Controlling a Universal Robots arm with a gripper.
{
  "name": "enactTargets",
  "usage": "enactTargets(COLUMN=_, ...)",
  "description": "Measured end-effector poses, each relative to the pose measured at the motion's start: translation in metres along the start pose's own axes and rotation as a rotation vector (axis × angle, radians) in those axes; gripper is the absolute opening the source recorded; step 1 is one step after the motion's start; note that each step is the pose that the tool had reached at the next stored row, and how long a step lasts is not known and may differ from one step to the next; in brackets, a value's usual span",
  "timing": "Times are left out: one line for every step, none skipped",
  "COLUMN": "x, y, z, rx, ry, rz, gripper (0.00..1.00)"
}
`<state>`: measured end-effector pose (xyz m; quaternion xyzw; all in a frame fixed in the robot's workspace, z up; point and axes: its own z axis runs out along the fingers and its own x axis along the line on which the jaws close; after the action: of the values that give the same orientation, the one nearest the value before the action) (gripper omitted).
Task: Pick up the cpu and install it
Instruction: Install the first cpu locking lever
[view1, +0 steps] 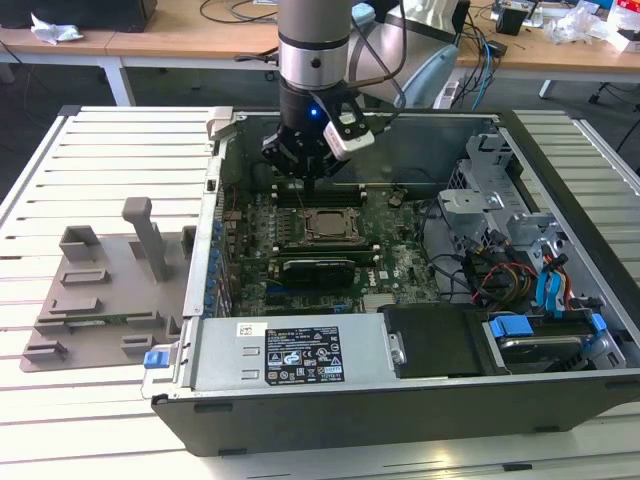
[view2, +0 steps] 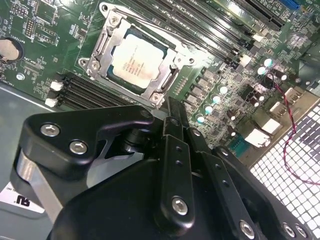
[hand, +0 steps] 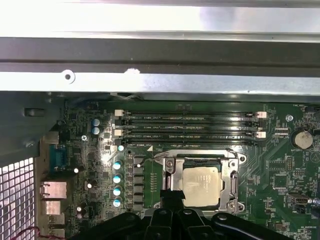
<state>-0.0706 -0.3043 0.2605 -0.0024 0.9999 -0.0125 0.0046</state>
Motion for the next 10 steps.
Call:
enactTargets(x=0.0001, y=0.0001, z=0.0000, rx=0.0000, ry=0.0000, rz=0.000, gripper=0.11)
enactTargets(x=0.0003, y=0.0002, z=0.0000, rx=0.0000, ry=0.0000, rz=0.000, gripper=0.11)
enactTargets(x=0.0007, y=0.0004, z=0.0000, rx=0.0000, ry=0.0000, rz=0.000, gripper=0.11)
enactTargets(x=0.0009, y=0.0006, z=0.0000, rx=0.0000, ry=0.0000, rz=0.000, gripper=0.11)
enactTargets(x=0.0012, y=0.0007, z=0.0000, rx=0.0000, ry=0.0000, rz=0.000, gripper=0.11)
enactTargets(x=0.0017, y=0.0010, z=0.0000, rx=0.0000, ry=0.0000, rz=0.000, gripper=0.11)
enactTargets(x=0.0036, y=0.0020, z=0.0000, rx=0.0000, ry=0.0000, rz=0.000, gripper=0.11)
enactTargets(x=0.0055, y=0.0030, z=-0.0001, rx=0.0000, ry=0.0000, rz=0.000, gripper=0.11)
enactTargets(x=0.0075, y=0.0036, z=-0.0001, rx=0.0001, ry=0.0001, rz=0.000, gripper=0.11)
enactTargets(x=0.0100, y=0.0044, z=-0.0002, rx=0.0000, ry=0.0000, rz=0.000, gripper=0.11)
